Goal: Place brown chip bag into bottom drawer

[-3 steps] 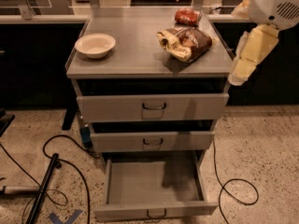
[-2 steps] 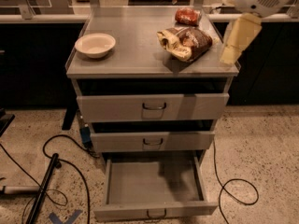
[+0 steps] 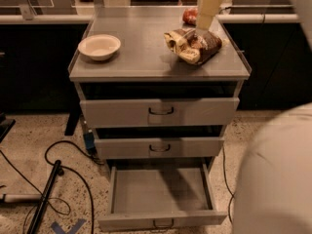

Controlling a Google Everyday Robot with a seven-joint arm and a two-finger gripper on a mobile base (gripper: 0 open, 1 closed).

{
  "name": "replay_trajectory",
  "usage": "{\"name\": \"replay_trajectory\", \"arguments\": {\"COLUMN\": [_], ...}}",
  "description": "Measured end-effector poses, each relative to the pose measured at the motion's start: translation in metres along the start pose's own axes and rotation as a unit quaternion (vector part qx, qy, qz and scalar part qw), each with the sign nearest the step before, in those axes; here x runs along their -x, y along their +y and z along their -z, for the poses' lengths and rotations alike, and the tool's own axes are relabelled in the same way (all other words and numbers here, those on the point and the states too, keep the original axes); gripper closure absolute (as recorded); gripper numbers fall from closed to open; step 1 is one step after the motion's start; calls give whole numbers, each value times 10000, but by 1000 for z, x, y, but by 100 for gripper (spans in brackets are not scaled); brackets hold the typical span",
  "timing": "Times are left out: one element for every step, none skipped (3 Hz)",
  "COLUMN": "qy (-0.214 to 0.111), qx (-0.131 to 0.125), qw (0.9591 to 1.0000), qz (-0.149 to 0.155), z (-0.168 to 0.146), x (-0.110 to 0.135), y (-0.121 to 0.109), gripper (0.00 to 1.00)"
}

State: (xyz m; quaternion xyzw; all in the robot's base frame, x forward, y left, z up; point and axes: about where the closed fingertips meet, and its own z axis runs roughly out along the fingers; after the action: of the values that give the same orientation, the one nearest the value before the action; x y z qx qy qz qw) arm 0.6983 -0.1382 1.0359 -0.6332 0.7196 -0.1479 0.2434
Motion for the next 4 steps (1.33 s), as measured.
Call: {"name": "replay_trajectory", "arguments": {"qy": [-146,-146,-33,-70], "qx": [-265,-265,-37,463], "qw": [9995,9995,10000,9986], "qz": [-41,-42,-18,-233], "z": [13,13,-12,-80], "x": [9,9,5,-3], "y": [-20,-20,-21,-12], "gripper": [0,0,0,0]}}
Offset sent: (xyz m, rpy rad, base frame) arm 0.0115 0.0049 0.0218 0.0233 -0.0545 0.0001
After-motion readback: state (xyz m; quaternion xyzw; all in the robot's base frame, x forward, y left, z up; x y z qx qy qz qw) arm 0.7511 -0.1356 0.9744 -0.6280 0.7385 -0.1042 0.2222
